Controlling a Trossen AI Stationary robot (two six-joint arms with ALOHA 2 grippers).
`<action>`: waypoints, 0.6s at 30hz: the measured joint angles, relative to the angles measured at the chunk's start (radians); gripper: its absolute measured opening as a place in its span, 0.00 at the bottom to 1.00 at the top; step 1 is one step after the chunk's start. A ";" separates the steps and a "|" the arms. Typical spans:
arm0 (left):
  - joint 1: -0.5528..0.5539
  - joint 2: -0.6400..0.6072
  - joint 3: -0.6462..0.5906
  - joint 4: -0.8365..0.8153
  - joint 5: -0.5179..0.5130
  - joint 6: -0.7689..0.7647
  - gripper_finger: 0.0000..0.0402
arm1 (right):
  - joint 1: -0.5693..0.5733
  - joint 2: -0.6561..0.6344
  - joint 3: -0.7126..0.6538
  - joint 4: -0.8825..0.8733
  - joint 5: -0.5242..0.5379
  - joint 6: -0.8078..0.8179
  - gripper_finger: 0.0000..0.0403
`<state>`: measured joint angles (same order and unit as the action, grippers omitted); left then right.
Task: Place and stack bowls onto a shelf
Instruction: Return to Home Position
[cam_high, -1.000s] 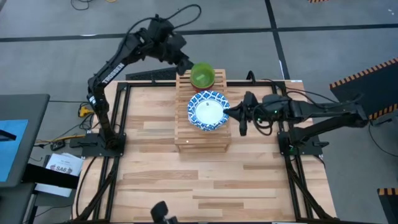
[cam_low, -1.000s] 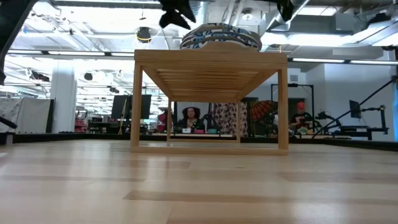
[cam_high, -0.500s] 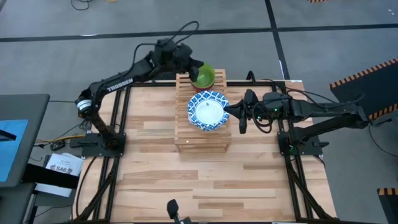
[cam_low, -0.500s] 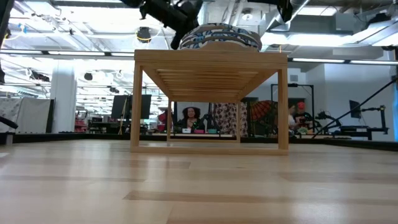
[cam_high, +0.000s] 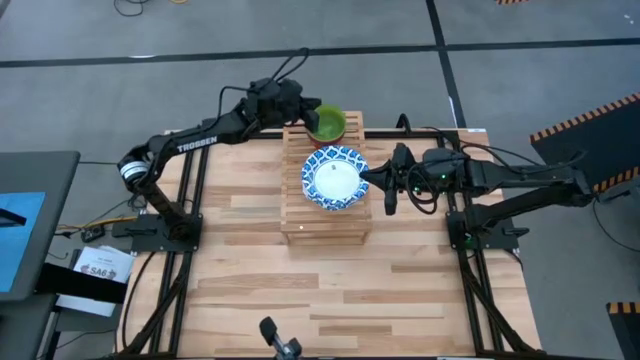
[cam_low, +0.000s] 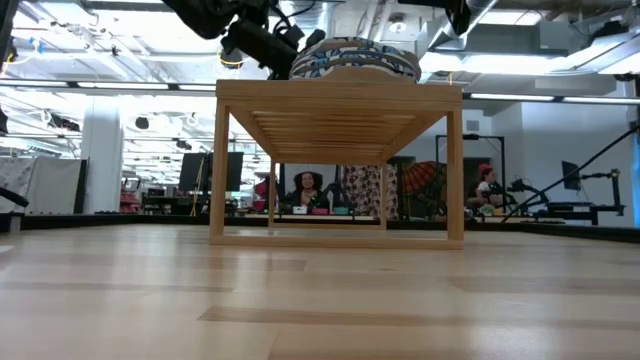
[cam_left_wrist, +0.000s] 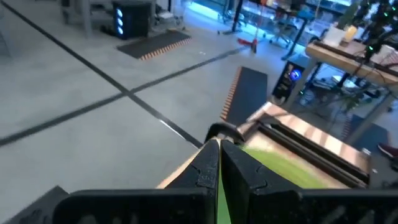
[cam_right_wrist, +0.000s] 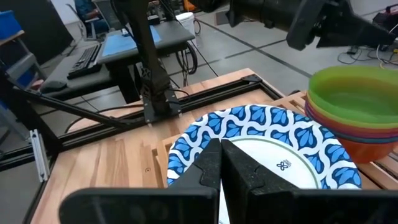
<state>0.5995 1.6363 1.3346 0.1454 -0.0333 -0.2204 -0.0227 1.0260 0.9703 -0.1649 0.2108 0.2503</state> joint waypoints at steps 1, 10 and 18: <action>0.000 0.000 0.000 0.008 -0.013 0.006 0.00 | 0.000 0.000 0.000 -0.001 0.000 0.000 0.07; 0.000 -0.008 0.001 -0.024 0.039 -0.002 0.00 | 0.000 0.000 0.000 0.002 0.000 -0.013 0.07; -0.070 -0.174 0.003 -0.119 0.199 0.067 0.00 | -0.015 -0.029 0.000 -0.008 0.000 -0.053 0.07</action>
<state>0.5297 1.4628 1.3371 0.0260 0.1652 -0.1535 -0.0380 0.9969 0.9702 -0.1725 0.2108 0.1977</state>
